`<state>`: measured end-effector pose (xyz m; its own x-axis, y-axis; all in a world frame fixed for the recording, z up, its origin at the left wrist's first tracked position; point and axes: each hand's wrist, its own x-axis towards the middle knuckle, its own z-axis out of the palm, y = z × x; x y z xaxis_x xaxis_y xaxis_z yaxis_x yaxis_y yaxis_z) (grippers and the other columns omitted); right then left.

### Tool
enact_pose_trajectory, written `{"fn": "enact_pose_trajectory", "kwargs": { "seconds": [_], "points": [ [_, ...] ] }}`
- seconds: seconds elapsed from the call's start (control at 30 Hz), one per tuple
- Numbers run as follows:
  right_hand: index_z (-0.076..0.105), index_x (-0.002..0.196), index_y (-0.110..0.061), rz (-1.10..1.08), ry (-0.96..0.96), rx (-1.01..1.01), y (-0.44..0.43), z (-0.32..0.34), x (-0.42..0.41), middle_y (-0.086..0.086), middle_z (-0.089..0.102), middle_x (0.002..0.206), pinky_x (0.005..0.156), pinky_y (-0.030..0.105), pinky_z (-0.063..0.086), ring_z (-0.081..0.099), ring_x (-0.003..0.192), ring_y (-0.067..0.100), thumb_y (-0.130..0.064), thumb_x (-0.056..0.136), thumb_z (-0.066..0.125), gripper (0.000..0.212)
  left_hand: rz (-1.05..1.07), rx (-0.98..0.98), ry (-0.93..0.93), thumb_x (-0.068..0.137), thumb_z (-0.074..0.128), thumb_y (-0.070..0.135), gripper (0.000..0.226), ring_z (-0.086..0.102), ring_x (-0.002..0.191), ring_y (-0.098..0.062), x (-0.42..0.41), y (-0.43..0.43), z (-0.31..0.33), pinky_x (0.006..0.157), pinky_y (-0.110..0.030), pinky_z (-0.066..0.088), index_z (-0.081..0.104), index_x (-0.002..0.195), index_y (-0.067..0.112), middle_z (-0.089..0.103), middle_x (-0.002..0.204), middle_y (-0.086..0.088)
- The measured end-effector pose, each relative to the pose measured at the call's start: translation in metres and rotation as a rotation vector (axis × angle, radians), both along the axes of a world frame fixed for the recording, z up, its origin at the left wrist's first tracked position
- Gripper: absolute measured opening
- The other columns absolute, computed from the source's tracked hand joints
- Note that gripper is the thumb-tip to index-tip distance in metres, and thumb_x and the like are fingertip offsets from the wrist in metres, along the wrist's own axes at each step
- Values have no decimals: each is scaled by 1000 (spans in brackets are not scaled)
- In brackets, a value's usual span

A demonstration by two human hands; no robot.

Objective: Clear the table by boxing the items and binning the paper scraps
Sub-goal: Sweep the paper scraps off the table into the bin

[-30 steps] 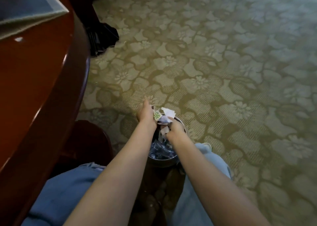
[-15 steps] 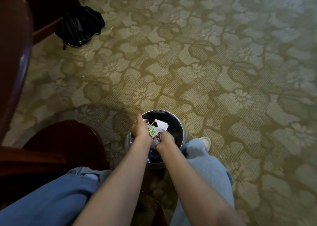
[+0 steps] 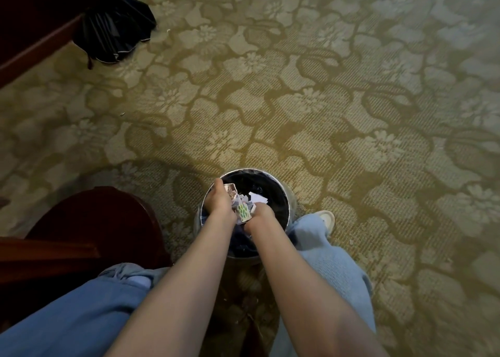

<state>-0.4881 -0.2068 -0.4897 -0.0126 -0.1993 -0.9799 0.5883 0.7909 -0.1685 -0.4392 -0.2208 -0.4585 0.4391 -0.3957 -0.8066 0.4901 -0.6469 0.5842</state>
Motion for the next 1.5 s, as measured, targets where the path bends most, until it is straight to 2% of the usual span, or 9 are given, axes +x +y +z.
{"fn": "enact_pose_trajectory", "kwargs": {
  "seconds": [0.17, 0.27, 0.4, 0.57, 0.9, 1.07, 1.23, 1.33, 1.5],
  "points": [
    [33, 140, 5, -155, -63, -91, 6, -14, 1, 26, 40, 141, 105, 46, 39, 41, 129, 41, -14, 97, 31, 46, -81, 60, -35, 95, 45, 28, 31, 55, 59, -27, 2, 0, -5, 50, -28, 49, 53, 79, 2, 56, 73, -12],
    [35, 142, -8, -198, -155, 65, -4, -24, -3, 18, 45, 141, 109, 51, 31, 41, 129, 39, -36, 92, 37, 57, -125, 84, 41, 97, 41, 34, 36, 57, 71, -28, 4, 4, -10, 61, -34, 48, 55, 86, 3, 58, 84, -15],
    [37, 141, -4, -375, -250, 79, 1, 6, -16, 17, 44, 141, 110, 47, 32, 41, 131, 35, -28, 96, 38, 51, -202, 109, 72, 100, 28, 39, 46, 55, 102, -32, 8, 8, -3, 92, -42, 45, 55, 119, 7, 53, 125, -19],
    [33, 143, -9, -296, -150, 60, 7, 10, -21, 19, 38, 144, 105, 51, 35, 38, 132, 37, -30, 97, 40, 51, -299, 95, 89, 102, 18, 40, 54, 24, 141, -30, 10, 11, 16, 114, -43, 20, 41, 140, 9, 29, 152, -15],
    [38, 137, 0, -19, 66, -200, 17, 60, -44, 17, 47, 137, 103, 39, 42, 49, 125, 32, -14, 100, 34, 40, -381, -25, 59, 101, 14, 42, 57, 28, 139, -31, 12, 31, 75, 113, -44, 22, 42, 140, 11, 33, 149, -17],
    [43, 133, -11, 13, 115, -375, 19, 110, -55, 16, 51, 136, 88, 34, 43, 52, 122, 30, -15, 100, 31, 35, -482, -186, -37, 102, 17, 41, 53, 37, 134, -27, 3, 43, 130, 107, -39, 29, 52, 130, 12, 42, 143, -12],
    [47, 132, -6, 101, 171, -590, 19, 176, -52, 6, 62, 94, 70, 28, 47, 56, 71, 16, -15, 100, 32, 37, -542, -380, -152, 101, 21, 39, 47, 44, 126, -23, -2, 57, 198, 96, -33, 32, 59, 118, 16, 49, 138, -9],
    [52, 125, -7, 137, 179, -732, 21, 224, -49, 8, 61, 98, 77, 30, 49, 56, 70, 15, -13, 99, 34, 32, -571, -495, -229, 101, 22, 38, 47, 44, 127, -23, 2, 72, 245, 96, -34, 33, 58, 122, 17, 49, 138, -8],
    [56, 114, -11, 196, 170, -969, 36, 309, -30, 3, 61, 81, 61, 22, 45, 56, 66, 14, -15, 96, 42, 23, -569, -754, -308, 99, 33, 29, 37, 50, 115, -17, 20, 117, 323, 91, -28, 37, 60, 120, 16, 55, 123, -4]
  ]
}}
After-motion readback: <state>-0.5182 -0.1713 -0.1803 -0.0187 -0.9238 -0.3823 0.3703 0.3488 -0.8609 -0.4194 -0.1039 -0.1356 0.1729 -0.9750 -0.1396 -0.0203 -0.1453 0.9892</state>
